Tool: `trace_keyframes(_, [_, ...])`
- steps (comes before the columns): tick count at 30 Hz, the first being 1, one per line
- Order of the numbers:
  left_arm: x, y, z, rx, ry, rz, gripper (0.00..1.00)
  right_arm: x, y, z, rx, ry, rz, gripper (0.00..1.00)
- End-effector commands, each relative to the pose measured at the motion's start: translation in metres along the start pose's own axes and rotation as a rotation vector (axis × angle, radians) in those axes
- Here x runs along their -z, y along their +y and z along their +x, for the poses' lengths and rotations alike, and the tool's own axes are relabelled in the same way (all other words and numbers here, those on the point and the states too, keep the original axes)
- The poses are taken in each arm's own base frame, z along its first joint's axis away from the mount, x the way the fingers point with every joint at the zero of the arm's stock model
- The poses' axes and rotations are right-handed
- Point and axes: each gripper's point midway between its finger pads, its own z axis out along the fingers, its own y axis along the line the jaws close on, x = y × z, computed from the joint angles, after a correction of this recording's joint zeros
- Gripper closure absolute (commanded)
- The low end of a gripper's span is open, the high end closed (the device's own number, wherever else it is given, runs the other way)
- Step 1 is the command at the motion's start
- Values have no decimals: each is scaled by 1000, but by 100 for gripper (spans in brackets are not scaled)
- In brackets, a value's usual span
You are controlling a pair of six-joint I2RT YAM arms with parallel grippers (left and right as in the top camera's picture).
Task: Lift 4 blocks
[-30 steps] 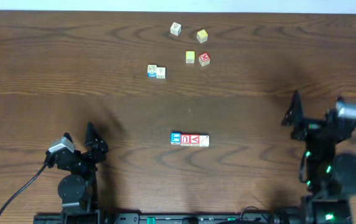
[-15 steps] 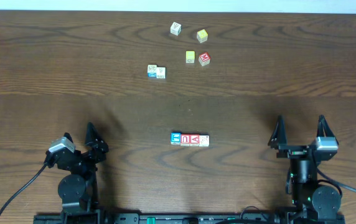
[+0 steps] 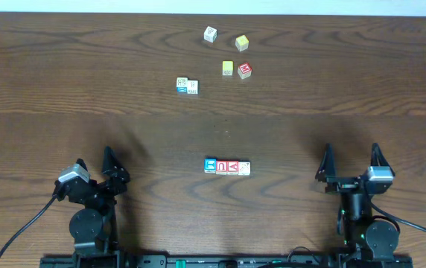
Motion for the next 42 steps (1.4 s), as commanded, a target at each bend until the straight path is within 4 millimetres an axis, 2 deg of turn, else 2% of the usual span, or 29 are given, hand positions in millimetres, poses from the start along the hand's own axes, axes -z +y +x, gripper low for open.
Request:
trace_keyframes(1, [-1,6,17,0,51,-16,23,1,3,12,39,45,-18,1])
trace_keyframes(10, [-1,6,17,0,51,-16,23,5,8,49,97,192,-59,1])
trace_keyframes(19, [-1,6,17,0,51,-16,23,5,-3,48,99,191,-17,1])
trace_keyframes(42, [-1,6,17,0,51,-16,23,5,-3,47,98,189,-17,1])
